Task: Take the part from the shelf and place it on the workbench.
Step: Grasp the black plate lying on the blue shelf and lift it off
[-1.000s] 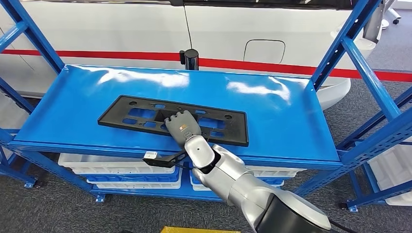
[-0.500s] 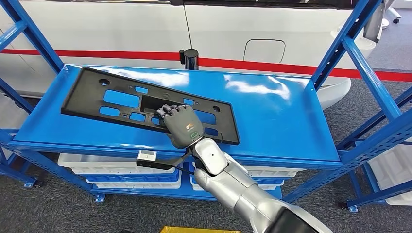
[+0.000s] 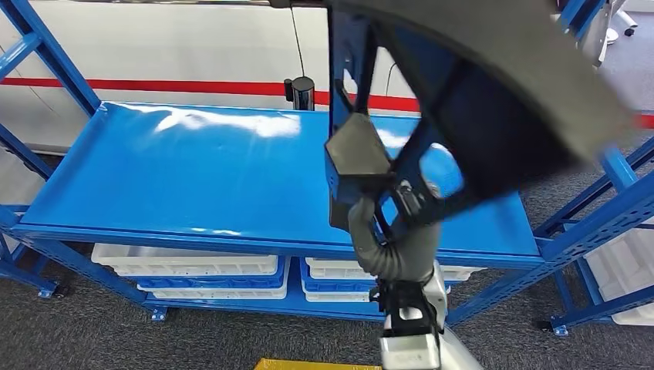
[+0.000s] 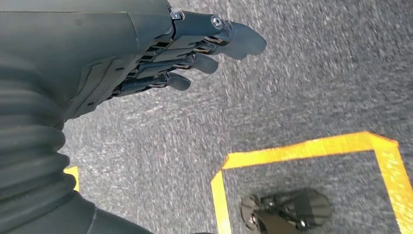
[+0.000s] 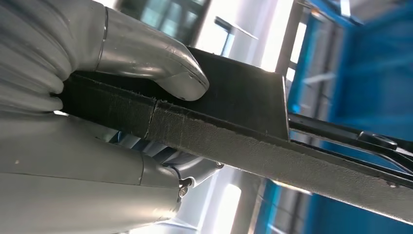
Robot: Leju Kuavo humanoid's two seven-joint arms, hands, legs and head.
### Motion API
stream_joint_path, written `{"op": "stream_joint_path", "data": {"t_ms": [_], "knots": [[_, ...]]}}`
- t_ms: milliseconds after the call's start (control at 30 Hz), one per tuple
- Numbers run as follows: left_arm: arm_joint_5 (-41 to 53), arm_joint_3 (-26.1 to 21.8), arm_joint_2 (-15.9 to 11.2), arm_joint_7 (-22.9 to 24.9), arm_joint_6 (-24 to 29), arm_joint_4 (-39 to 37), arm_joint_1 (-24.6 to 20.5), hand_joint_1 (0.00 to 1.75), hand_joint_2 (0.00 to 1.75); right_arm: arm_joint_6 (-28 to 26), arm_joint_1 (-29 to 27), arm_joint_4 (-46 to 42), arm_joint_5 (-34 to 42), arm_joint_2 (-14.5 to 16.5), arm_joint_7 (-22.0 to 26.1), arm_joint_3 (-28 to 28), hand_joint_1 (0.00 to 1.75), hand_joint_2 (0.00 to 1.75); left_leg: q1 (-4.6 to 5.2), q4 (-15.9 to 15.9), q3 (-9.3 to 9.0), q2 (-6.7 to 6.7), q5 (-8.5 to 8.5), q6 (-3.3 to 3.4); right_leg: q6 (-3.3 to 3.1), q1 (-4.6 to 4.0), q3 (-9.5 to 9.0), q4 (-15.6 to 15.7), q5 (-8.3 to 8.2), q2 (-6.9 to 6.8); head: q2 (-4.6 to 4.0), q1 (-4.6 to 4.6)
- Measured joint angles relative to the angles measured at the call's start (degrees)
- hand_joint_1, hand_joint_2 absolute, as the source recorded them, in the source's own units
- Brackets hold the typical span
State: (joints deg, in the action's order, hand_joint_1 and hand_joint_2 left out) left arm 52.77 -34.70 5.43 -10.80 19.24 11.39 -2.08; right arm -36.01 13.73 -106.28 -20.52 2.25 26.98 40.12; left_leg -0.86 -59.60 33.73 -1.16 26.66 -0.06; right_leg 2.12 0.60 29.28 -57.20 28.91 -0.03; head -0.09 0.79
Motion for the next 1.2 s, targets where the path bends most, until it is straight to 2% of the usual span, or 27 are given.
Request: {"op": "stream_joint_path", "data": {"t_ms": [267,767,1200], "knots": [[0.0,-0.5,0.0,-0.6,-0.4,0.0,0.0,0.0,1.75,0.0,-2.5,-8.8,0.4,-3.1,0.6,-0.4,1.75,1.75,-0.02,0.0,-0.08,0.02,-0.01,0.0,-0.01,-0.03,0.05,0.0,0.01,0.0,0.0,0.0],[0.1,-0.8,0.0,-1.3,0.3,0.0,0.0,0.0,1.75,0.3,-3.0,-11.1,2.0,-5.3,1.1,-1.1,1.75,1.75,-0.01,0.0,-0.07,0.02,0.0,0.0,-0.01,-0.01,0.03,0.0,0.01,0.0,0.0,0.0],[-2.3,-3.6,-0.1,0.8,0.5,0.0,-0.1,0.0,1.75,8.4,-3.6,-9.6,6.6,-7.7,-2.2,-1.2,1.75,1.75,-0.01,0.0,-0.07,0.0,-0.01,0.0,-0.01,-0.02,-0.17,0.0,0.0,0.0,0.0,0.0]]}}
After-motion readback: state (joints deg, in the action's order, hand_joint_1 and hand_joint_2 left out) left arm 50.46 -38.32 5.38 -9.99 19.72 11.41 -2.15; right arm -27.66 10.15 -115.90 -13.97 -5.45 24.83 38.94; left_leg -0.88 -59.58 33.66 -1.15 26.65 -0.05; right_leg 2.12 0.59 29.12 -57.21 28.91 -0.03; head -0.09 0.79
